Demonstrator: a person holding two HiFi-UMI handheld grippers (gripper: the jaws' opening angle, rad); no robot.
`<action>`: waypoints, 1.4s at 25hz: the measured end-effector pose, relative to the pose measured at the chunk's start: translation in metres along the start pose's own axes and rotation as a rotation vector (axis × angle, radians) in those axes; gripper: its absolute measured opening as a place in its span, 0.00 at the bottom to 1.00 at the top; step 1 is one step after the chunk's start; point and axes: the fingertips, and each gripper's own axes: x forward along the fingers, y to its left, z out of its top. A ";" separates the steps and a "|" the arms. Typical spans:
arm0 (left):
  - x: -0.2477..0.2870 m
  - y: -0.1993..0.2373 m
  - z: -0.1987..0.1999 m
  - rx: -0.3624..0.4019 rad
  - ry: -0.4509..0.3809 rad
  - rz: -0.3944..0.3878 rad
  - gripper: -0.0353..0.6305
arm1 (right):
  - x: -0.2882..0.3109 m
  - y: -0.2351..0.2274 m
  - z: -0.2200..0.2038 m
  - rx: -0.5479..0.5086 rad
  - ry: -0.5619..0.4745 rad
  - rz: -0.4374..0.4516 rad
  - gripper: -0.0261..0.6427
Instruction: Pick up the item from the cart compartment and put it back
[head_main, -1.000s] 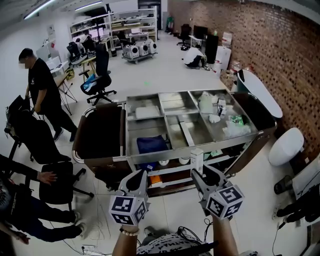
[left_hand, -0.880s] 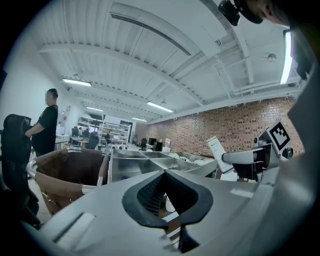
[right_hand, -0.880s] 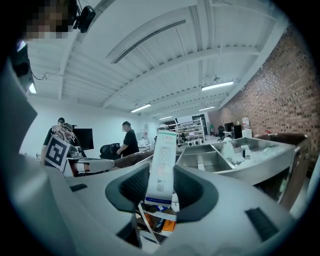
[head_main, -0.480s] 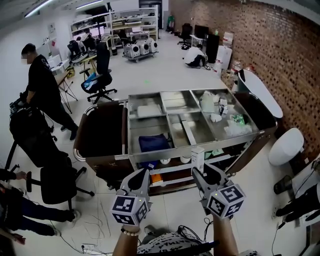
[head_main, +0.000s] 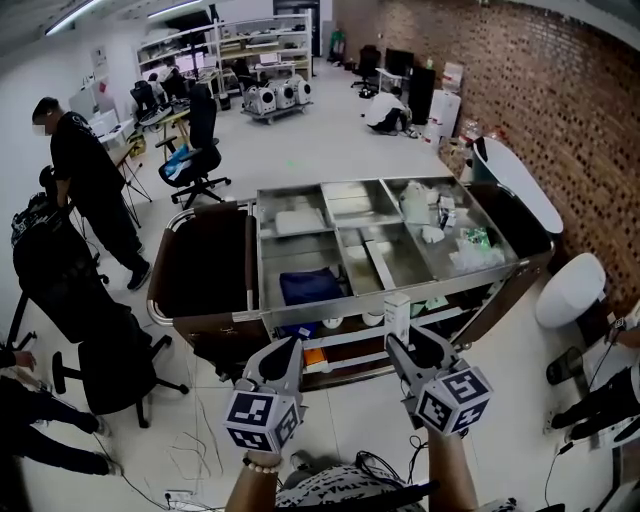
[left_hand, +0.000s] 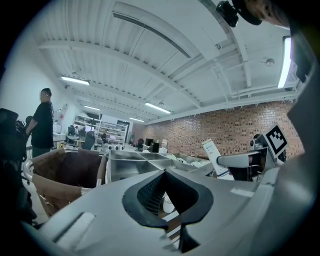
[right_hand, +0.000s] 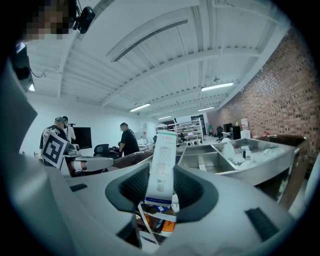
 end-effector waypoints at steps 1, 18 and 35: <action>0.001 0.001 0.000 0.002 0.001 -0.005 0.06 | 0.002 -0.001 0.001 -0.006 0.002 -0.005 0.28; 0.036 0.005 0.042 0.049 -0.006 -0.159 0.06 | 0.073 -0.043 0.106 -0.142 0.003 -0.076 0.28; 0.097 0.046 0.062 0.079 0.010 -0.108 0.06 | 0.249 -0.146 0.138 -0.161 0.263 -0.103 0.28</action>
